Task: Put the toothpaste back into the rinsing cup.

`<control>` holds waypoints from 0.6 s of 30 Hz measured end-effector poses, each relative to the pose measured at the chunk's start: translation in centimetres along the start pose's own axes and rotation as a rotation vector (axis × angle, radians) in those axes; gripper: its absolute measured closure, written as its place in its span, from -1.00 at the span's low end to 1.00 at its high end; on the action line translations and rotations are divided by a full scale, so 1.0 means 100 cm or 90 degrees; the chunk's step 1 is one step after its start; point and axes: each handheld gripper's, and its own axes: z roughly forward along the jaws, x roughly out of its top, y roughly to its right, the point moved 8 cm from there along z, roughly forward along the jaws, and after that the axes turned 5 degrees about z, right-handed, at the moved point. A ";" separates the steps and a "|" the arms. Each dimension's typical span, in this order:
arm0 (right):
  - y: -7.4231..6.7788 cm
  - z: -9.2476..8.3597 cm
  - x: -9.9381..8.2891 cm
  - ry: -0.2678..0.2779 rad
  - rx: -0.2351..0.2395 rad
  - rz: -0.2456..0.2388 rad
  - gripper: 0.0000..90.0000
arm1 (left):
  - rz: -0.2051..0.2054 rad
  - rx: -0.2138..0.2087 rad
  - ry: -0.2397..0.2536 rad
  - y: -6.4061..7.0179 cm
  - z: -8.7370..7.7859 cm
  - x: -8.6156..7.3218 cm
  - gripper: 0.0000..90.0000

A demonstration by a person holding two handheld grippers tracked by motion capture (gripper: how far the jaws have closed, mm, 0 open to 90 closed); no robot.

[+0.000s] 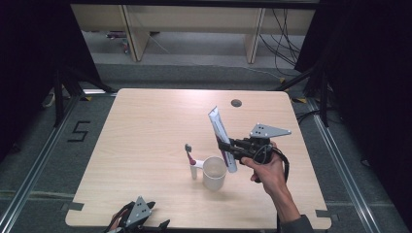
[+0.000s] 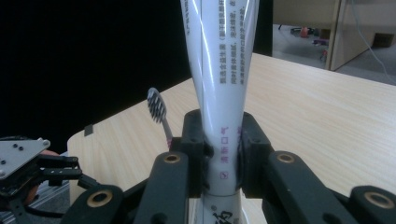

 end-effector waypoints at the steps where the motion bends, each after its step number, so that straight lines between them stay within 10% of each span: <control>1: -0.001 0.002 0.000 0.000 0.003 0.006 0.70 | 0.000 0.000 0.001 0.000 0.000 0.000 -0.49; 18: -0.006 0.028 -0.009 0.009 0.004 0.008 0.70 | 0.003 -0.001 -0.004 0.000 -0.001 0.000 -0.49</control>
